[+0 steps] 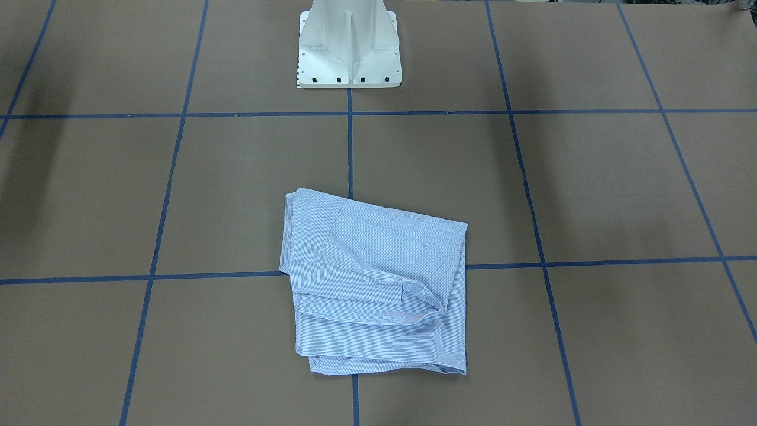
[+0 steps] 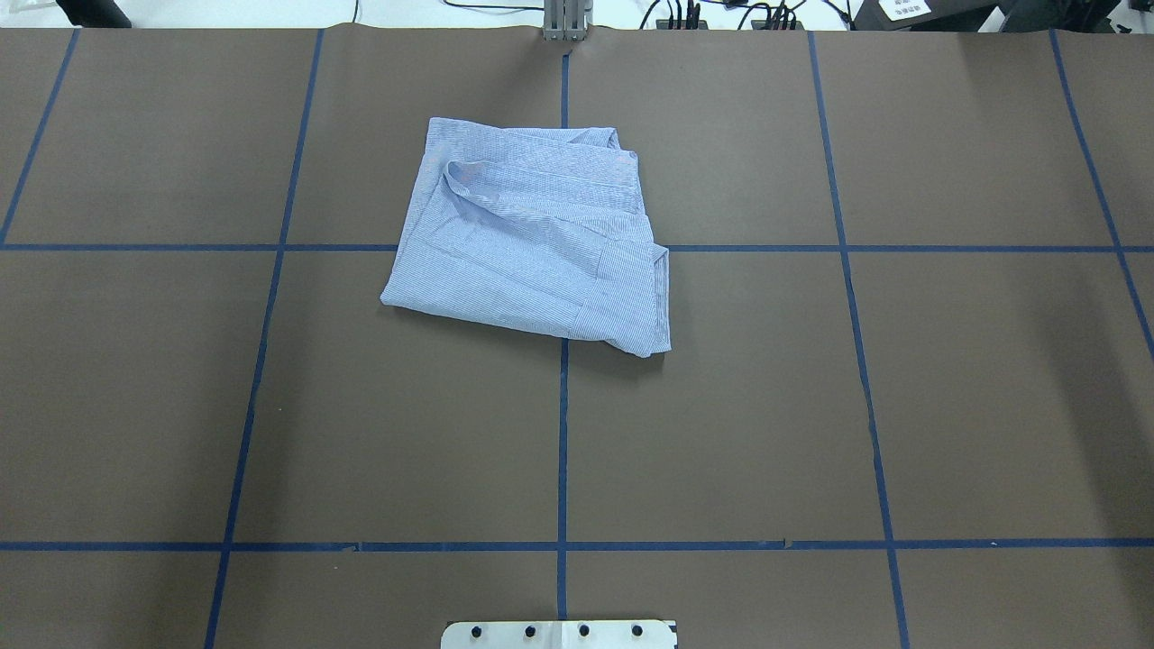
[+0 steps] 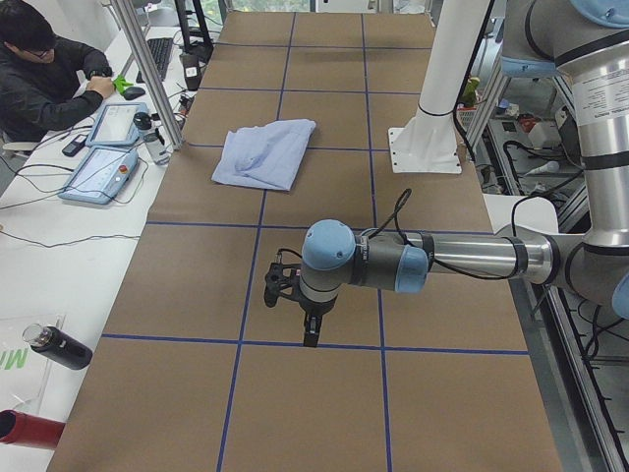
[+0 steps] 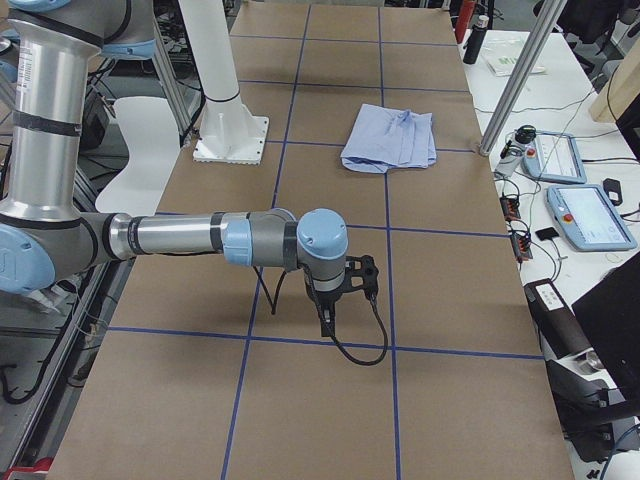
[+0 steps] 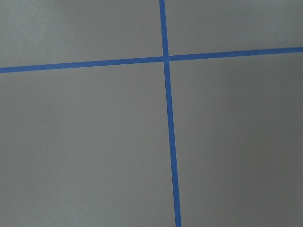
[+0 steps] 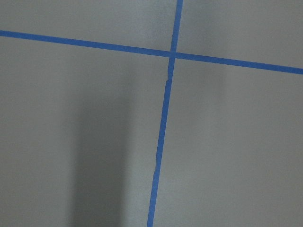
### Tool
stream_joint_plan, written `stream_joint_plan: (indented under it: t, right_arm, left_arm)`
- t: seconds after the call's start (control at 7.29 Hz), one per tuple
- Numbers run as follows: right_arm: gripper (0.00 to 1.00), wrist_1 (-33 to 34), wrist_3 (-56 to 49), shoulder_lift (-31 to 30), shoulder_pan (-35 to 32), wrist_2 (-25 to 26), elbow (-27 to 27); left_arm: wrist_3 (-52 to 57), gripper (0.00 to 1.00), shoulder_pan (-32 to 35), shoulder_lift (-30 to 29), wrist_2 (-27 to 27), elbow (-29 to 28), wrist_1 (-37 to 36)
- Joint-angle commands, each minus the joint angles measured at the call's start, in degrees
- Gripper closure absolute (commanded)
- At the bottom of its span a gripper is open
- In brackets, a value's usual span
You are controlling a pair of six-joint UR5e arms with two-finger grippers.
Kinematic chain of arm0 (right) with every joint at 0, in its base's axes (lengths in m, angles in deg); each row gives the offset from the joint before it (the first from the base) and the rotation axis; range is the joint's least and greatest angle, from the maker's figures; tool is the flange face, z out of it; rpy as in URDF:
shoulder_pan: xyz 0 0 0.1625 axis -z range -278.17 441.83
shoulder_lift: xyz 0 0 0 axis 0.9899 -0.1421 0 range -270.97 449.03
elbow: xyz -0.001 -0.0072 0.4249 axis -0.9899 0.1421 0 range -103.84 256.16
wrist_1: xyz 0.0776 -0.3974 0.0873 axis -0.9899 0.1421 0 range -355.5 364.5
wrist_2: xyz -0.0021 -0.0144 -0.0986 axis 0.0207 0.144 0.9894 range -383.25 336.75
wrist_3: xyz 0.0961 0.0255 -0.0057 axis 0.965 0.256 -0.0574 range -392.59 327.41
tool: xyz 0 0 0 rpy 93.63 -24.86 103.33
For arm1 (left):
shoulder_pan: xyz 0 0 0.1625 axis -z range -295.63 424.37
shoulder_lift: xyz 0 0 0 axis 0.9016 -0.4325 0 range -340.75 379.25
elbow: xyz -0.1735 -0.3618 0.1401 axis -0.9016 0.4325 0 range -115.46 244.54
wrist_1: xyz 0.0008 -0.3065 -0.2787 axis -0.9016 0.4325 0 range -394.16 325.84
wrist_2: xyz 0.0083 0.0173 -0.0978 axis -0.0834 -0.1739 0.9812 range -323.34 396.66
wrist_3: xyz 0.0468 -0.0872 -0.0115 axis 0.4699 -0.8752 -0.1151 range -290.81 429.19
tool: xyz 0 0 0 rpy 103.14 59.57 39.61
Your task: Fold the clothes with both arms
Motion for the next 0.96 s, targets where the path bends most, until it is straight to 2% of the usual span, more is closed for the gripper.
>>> stream_joint_plan:
  t: [0.0,0.82]
  right_arm:
    - [0.00,0.00,0.00,-0.18,-0.02,-0.64,0.09]
    - [0.00,-0.09,-0.08,-0.18,-0.02,-1.42,0.00]
  left_arm:
    - [0.00,0.00,0.03,0.00,0.00,-0.03,0.01]
    - [0.00,0.00,0.03,0.00,0.00,-0.47,-0.07]
